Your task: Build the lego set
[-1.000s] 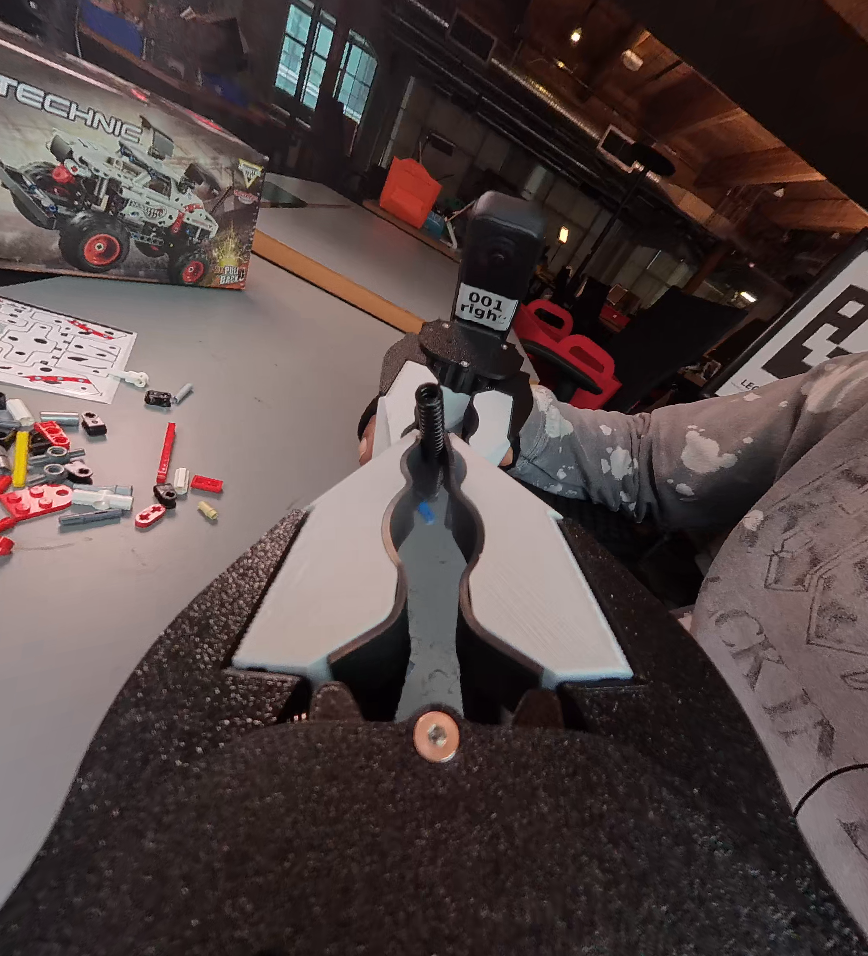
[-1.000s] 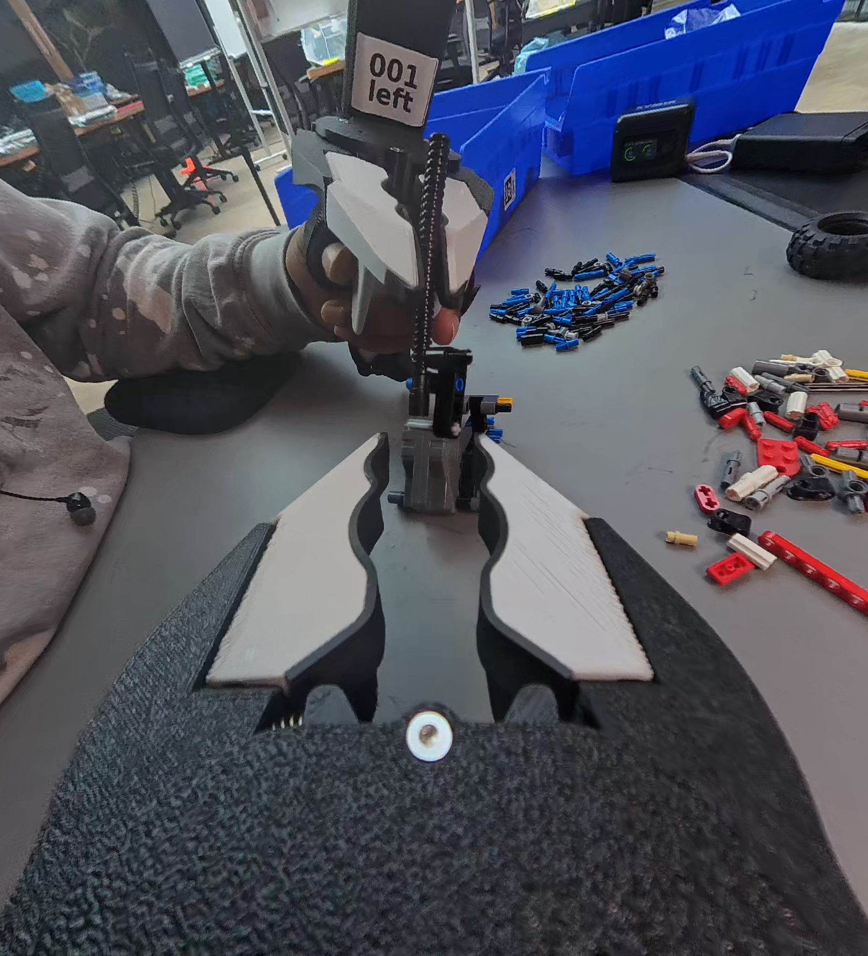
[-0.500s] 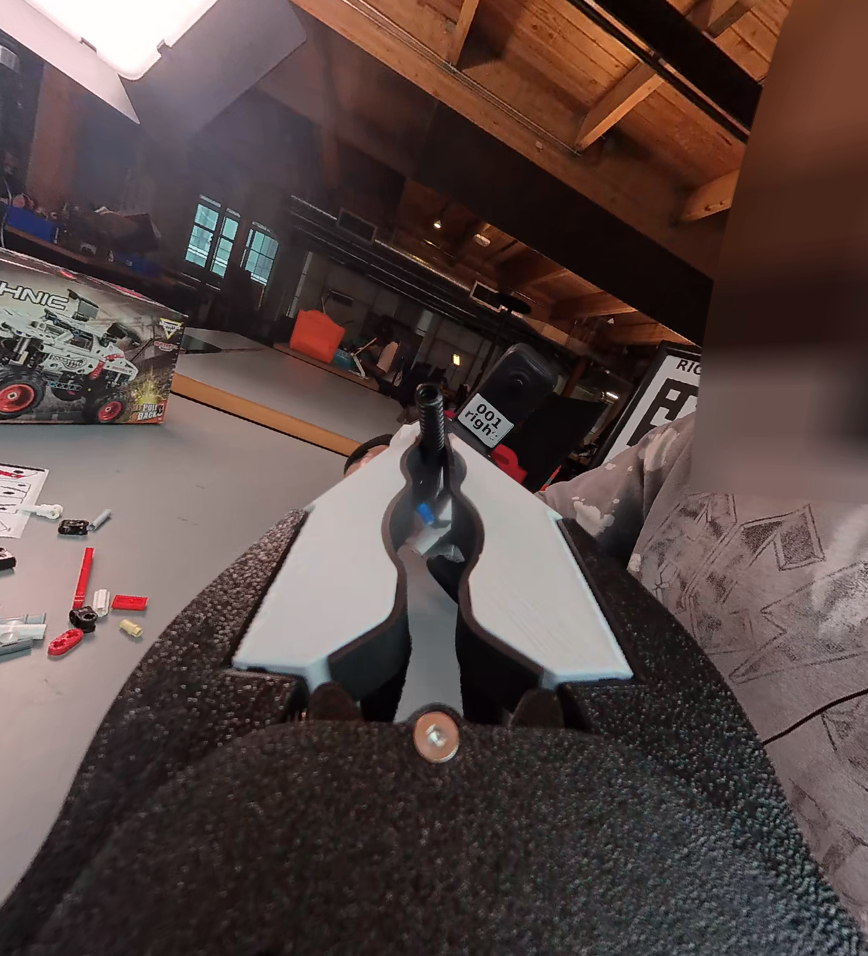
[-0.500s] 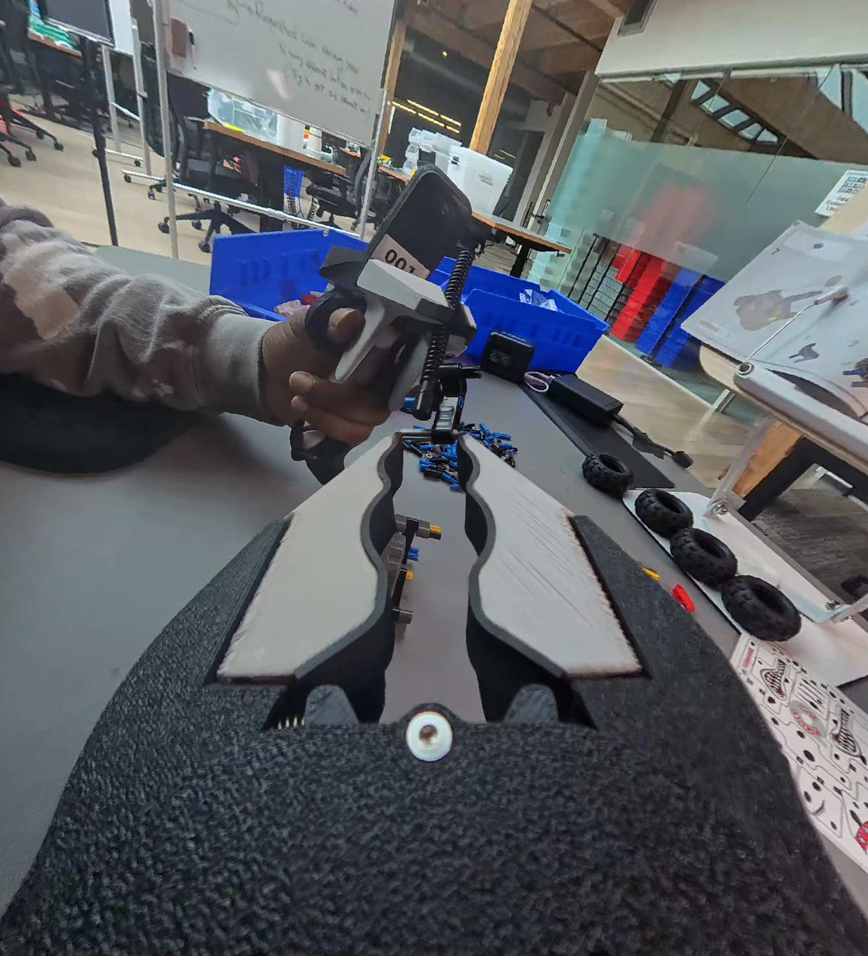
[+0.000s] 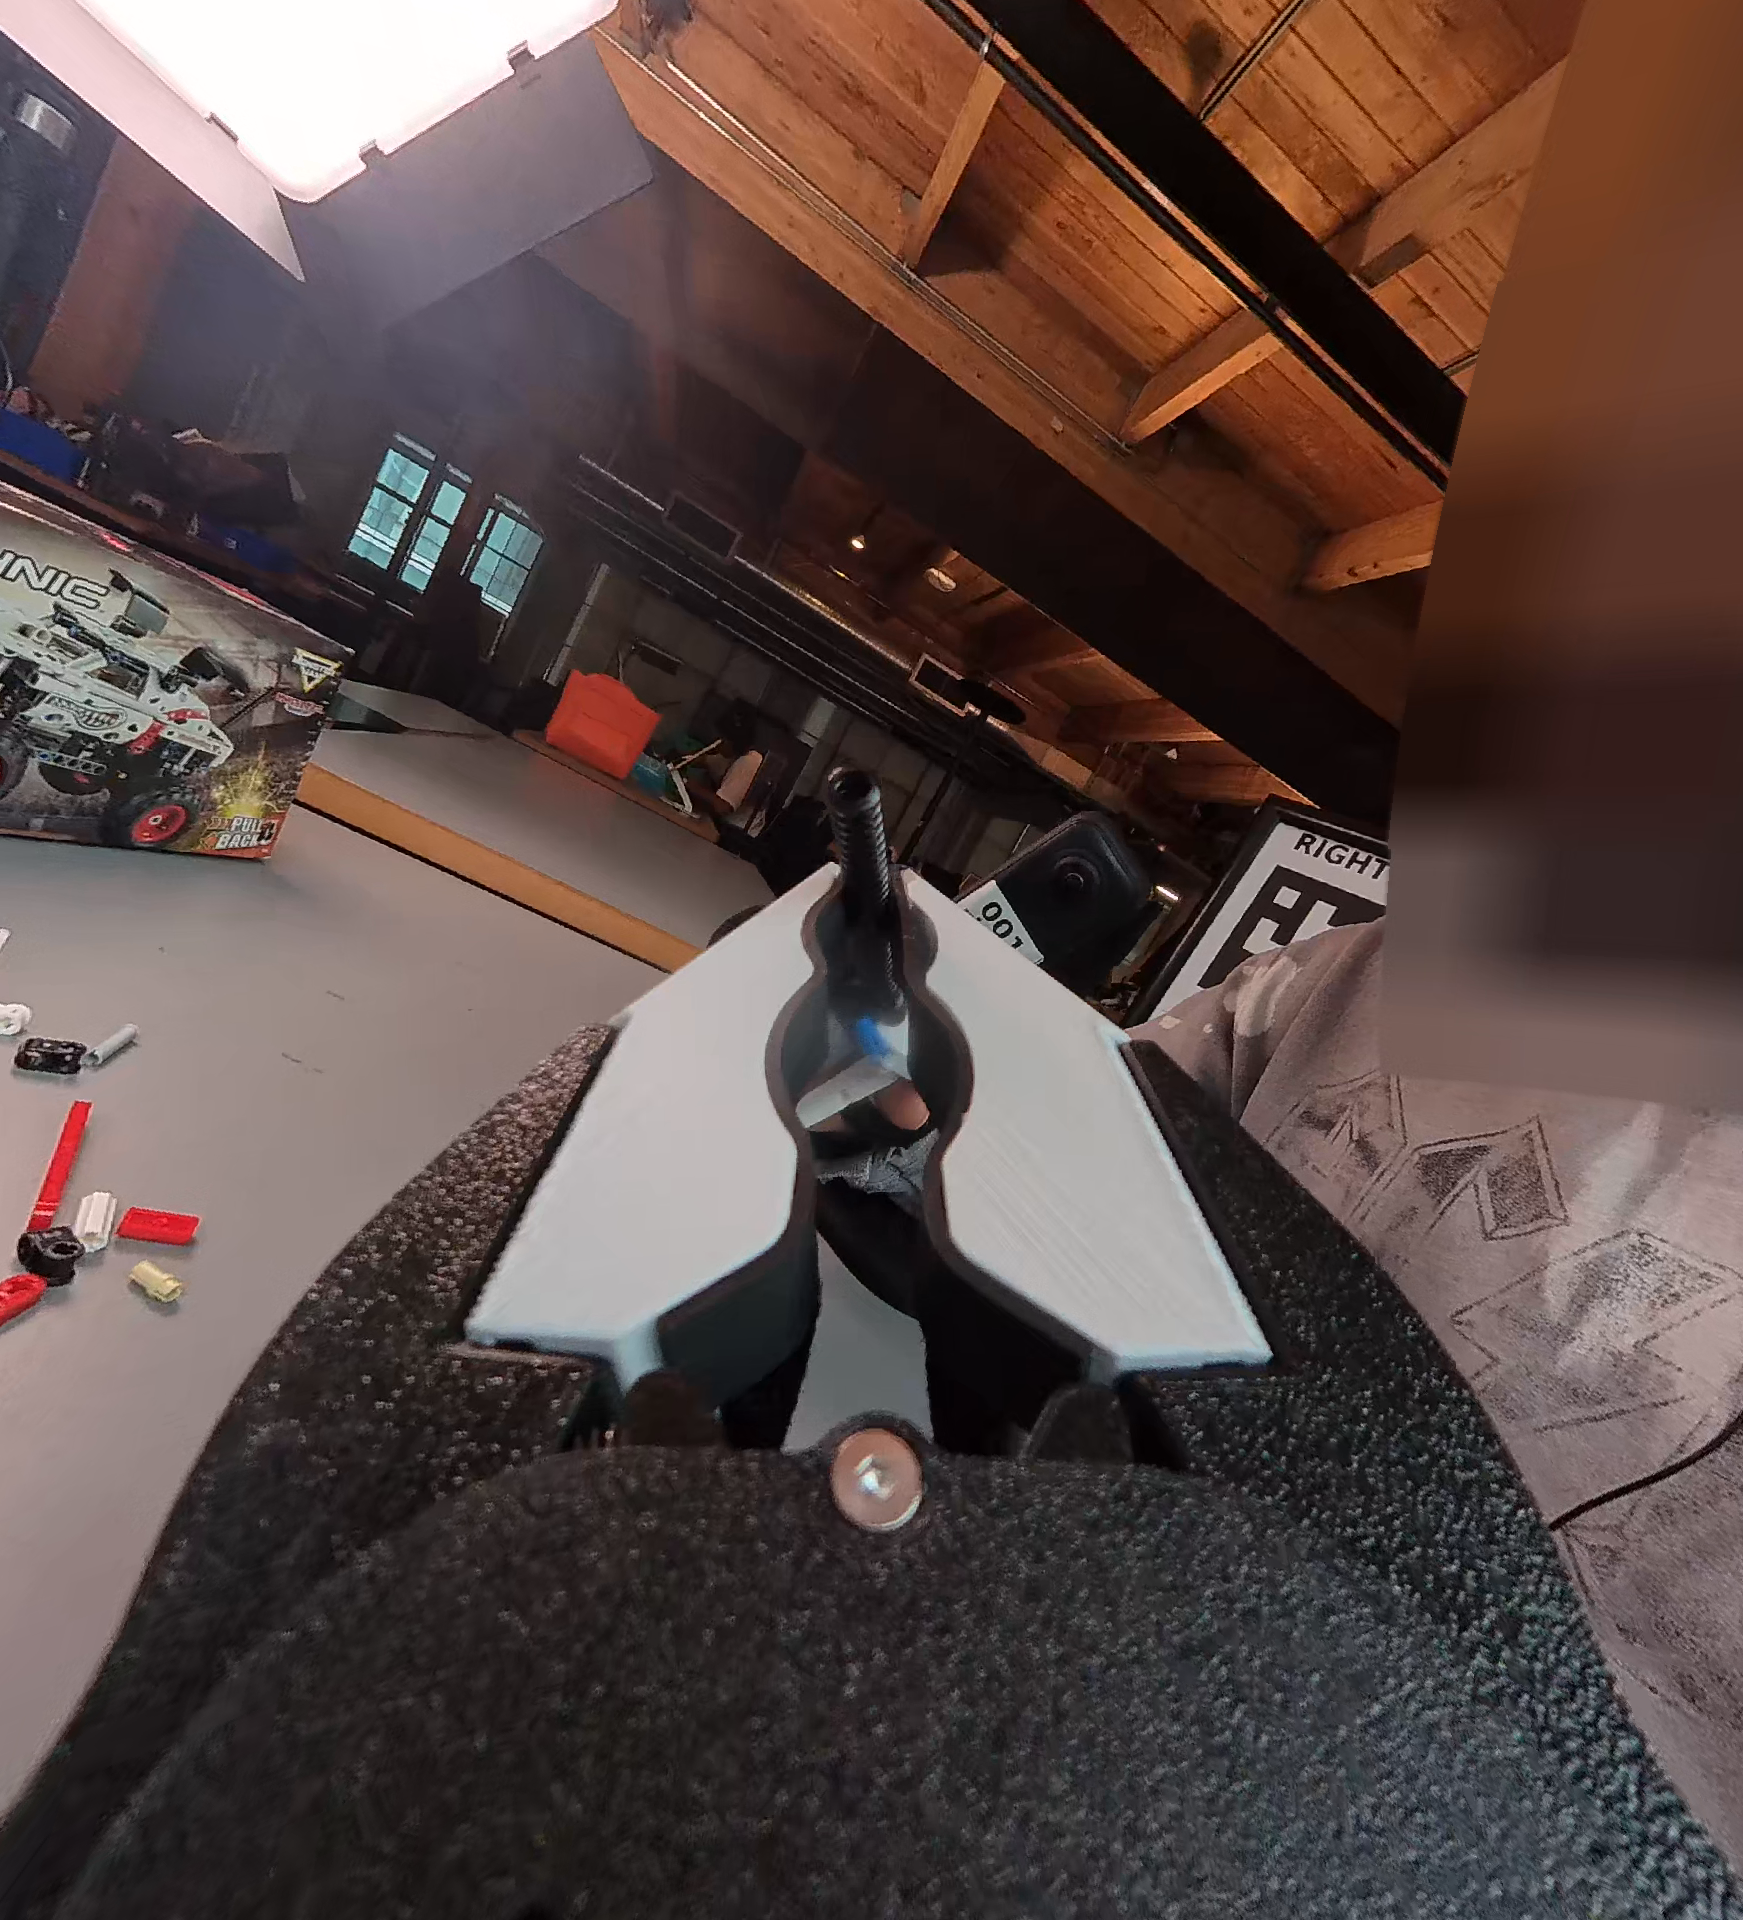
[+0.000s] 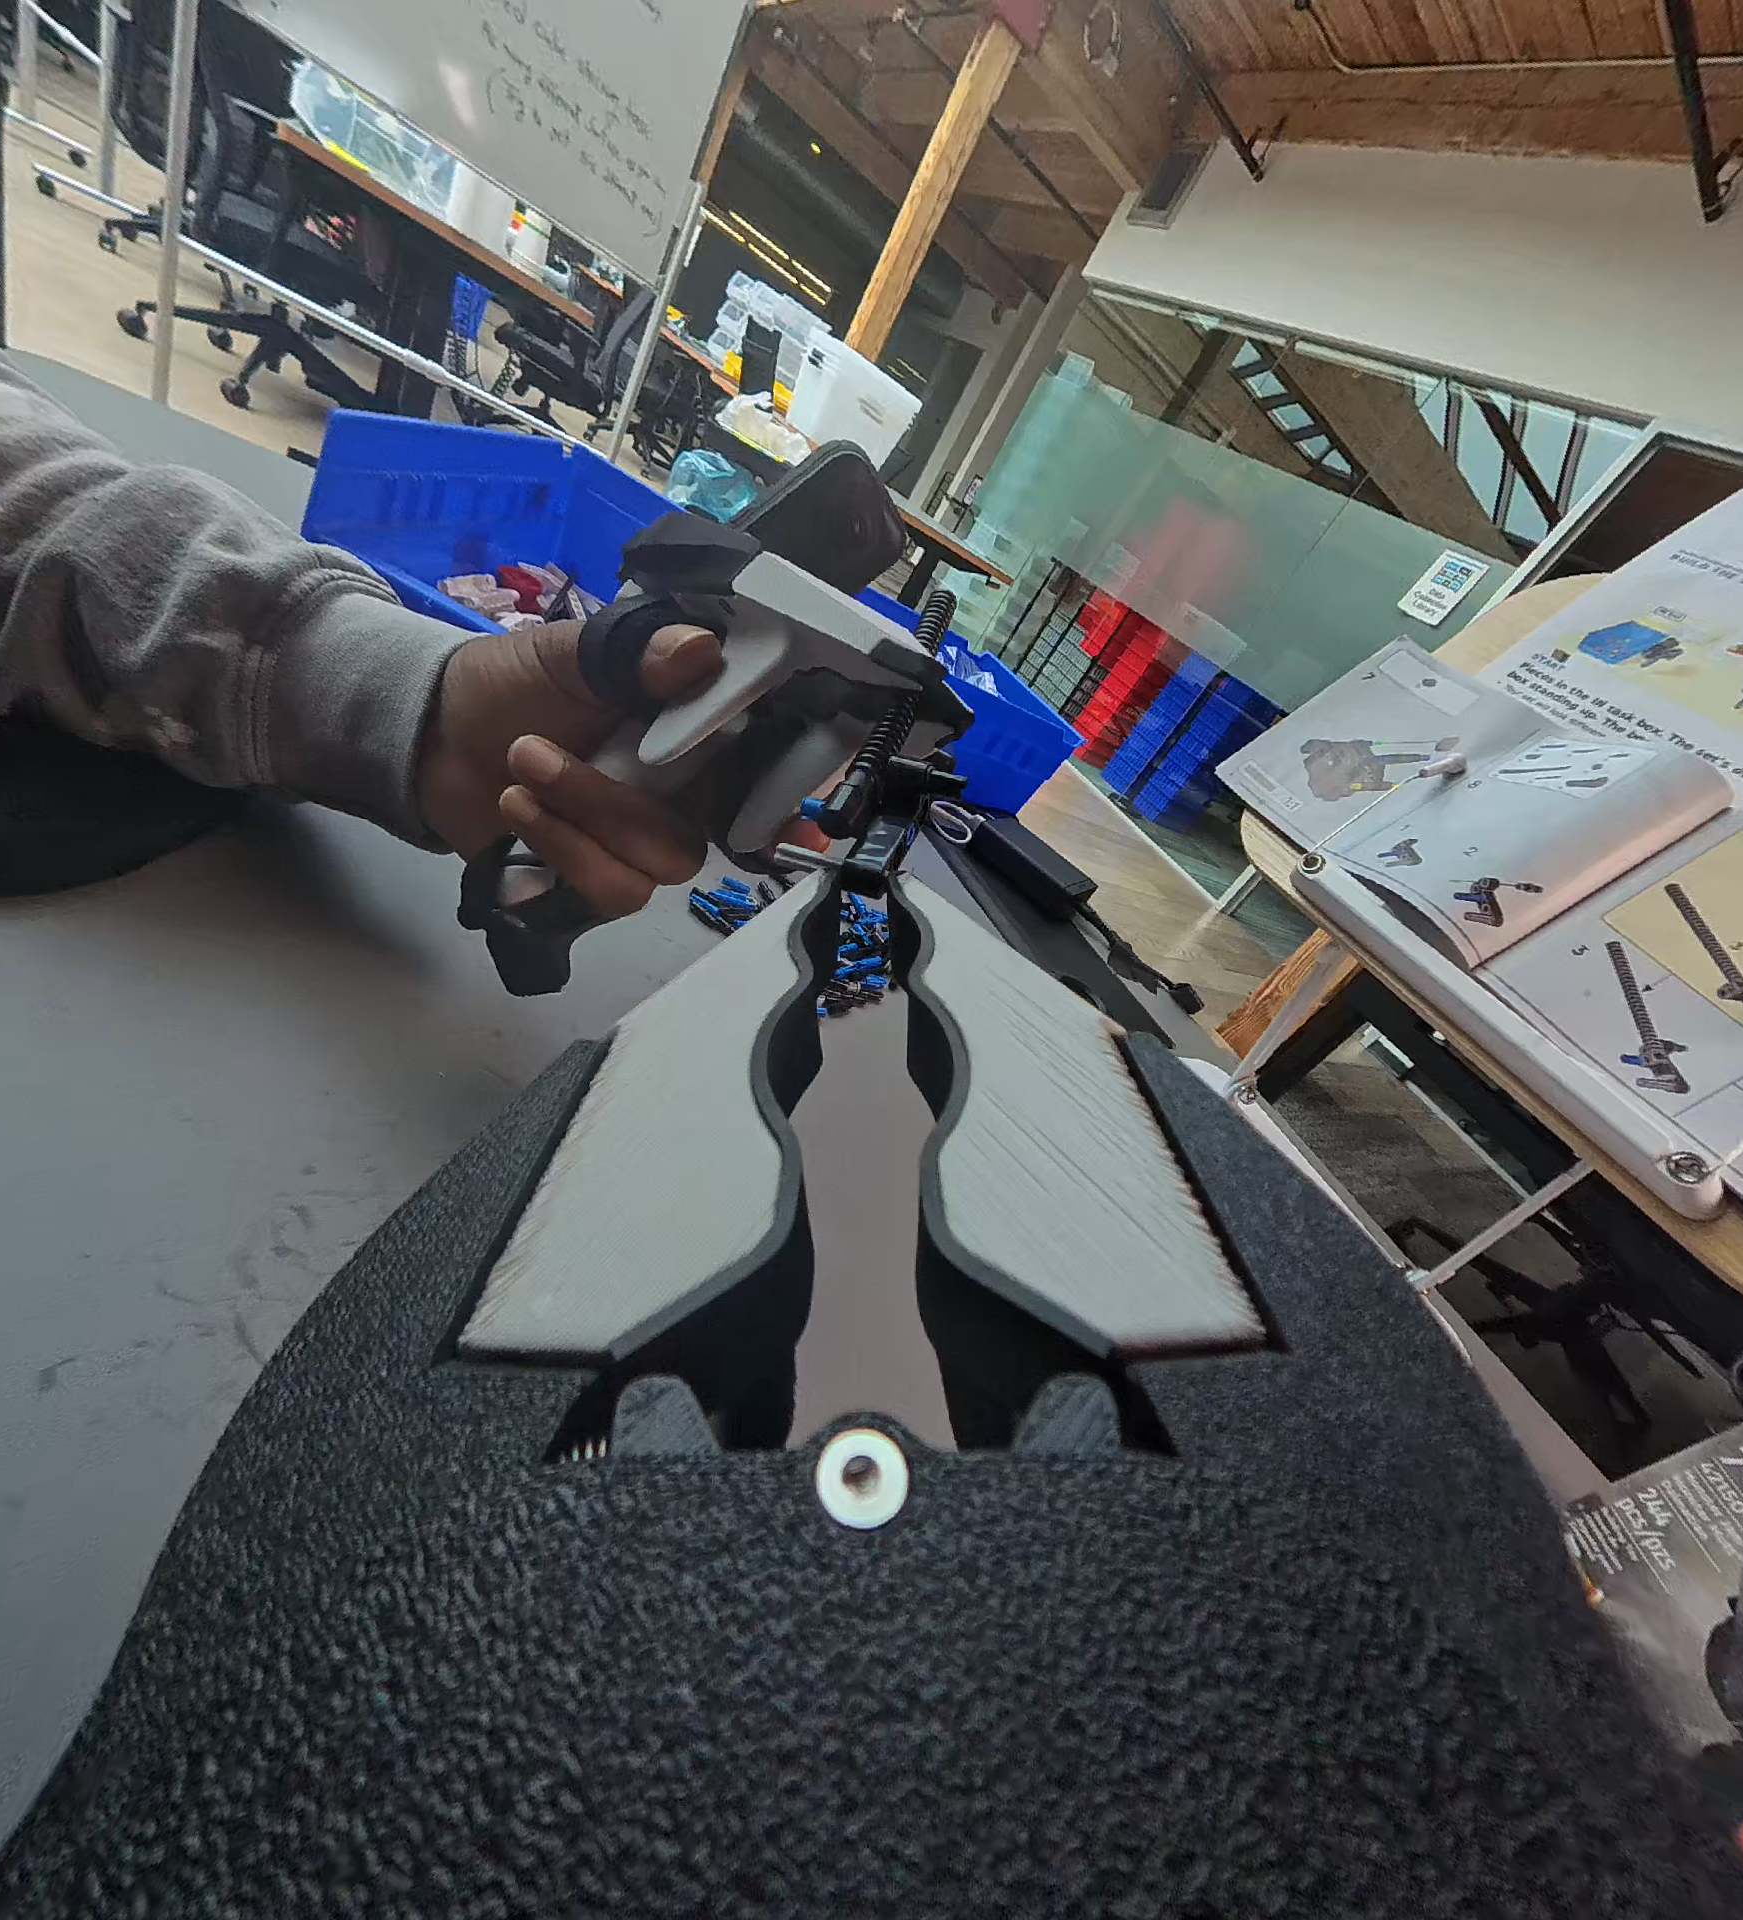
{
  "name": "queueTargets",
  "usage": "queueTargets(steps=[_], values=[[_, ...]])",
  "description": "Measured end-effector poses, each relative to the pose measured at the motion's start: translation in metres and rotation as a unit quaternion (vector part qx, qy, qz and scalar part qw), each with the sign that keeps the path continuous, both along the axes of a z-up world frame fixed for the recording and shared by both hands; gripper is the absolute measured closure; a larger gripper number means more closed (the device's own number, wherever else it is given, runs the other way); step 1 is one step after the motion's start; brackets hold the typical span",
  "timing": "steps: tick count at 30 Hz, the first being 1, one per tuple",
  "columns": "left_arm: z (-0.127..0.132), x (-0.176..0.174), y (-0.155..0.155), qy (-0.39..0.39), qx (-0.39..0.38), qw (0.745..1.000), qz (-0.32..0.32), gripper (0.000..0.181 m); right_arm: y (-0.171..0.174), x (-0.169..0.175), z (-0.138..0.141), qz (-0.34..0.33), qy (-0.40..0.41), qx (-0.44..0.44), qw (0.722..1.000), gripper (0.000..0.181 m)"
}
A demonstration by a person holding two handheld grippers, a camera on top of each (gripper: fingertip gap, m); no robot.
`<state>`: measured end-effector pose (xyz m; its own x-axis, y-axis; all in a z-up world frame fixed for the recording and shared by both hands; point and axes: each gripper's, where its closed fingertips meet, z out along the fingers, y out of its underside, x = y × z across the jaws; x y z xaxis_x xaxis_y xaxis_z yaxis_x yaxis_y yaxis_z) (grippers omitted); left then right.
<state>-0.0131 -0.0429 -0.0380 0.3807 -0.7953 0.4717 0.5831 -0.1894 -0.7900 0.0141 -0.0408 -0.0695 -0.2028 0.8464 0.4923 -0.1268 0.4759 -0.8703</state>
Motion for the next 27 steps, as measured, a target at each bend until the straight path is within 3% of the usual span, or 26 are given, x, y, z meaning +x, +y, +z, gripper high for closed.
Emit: queueTargets(steps=[4, 8, 11, 19, 27], values=[[-0.012, 0.009, 0.004, 0.026, -0.042, 0.999, -0.011, 0.154, 0.0, 0.001, 0.0, 0.001, -0.002, 0.0, 1.0, 0.173], [-0.03, 0.025, 0.007, 0.073, -0.095, 0.992, -0.028, 0.152, 0.003, 0.0, -0.002, -0.009, -0.005, 0.012, 1.0, 0.173], [-0.033, 0.032, 0.009, 0.066, -0.119, 0.99, -0.04, 0.165, 0.005, -0.001, -0.006, -0.026, -0.008, 0.039, 0.999, 0.173], [-0.031, 0.035, 0.011, 0.021, -0.155, 0.986, -0.049, 0.168, 0.004, 0.0, -0.005, -0.051, -0.003, 0.102, 0.993, 0.175], [-0.024, 0.034, 0.011, 0.002, -0.141, 0.989, -0.05, 0.168, 0.002, 0.0, 0.003, -0.039, 0.009, 0.058, 0.998, 0.176]])
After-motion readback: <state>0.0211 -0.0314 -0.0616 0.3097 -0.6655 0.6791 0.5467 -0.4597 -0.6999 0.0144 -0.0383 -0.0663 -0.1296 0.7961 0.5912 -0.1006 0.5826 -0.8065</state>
